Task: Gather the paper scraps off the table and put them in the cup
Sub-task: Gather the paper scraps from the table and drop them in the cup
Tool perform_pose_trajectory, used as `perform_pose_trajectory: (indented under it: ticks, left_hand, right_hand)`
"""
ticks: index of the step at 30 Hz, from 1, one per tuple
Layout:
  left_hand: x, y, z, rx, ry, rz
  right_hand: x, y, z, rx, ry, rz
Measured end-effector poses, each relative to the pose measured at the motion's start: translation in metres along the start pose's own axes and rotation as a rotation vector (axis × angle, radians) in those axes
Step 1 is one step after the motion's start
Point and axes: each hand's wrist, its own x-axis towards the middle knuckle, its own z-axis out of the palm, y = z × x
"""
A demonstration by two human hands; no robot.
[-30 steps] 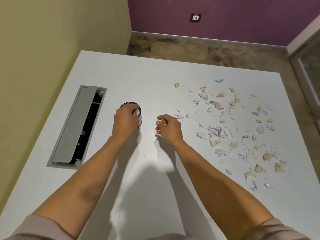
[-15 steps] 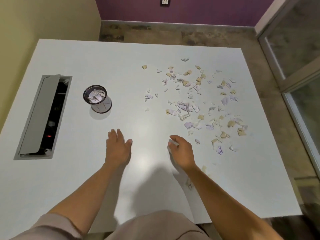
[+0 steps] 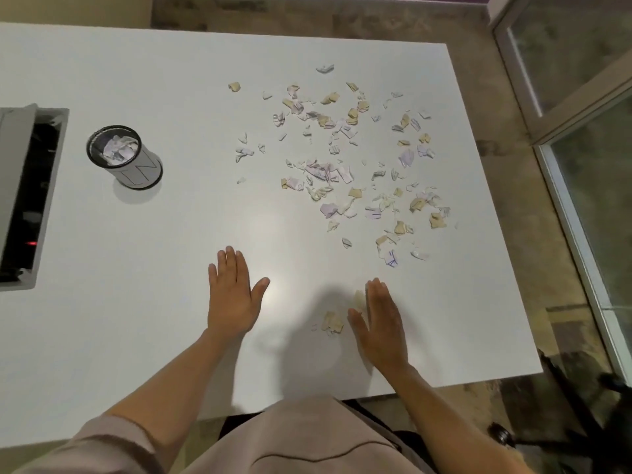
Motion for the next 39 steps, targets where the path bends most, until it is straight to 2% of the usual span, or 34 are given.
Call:
perform_pose_trajectory:
  ticks: [8,13,17,22,26,29,31,36,39]
  left_hand:
    - [-0.009,0.057,0.029,0.055,0.007,0.109]
    - [-0.015,0.076,0.043,0.105,0.005,0.149]
    - [-0.015,0.076,0.046,0.113,0.037,0.149]
    - [-0.015,0.078,0.047,0.088,0.062,0.137]
    - [-0.015,0.079,0.046,0.080,0.069,0.138]
    - [-0.015,0.080,0.045,0.077,0.070,0.137]
    - [-0.015,0.080,0.045,0.075,0.071,0.137]
    - [-0.015,0.080,0.045,0.070,0.073,0.134]
    - [-0.015,0.080,0.045,0.069,0.079,0.137]
  right_hand:
    - [-0.011,0.004,0.022,-0.284,-0.216,-0.122]
    - [0.010,-0.013,0.026,-0.304,-0.185,-0.186]
    - [0.030,-0.014,0.011,-0.212,-0.082,-0.212]
    - [0.049,0.029,-0.020,-0.112,0.143,0.000]
    - [0.079,0.061,-0.037,-0.151,0.196,0.144]
    - [0.098,0.071,-0.038,-0.094,0.149,0.180]
    - [0.105,0.071,-0.035,-0.074,0.116,0.127]
    - [0.104,0.057,-0.026,-0.165,0.037,-0.167]
    - [0.102,0.053,-0.025,-0.039,0.055,-0.243]
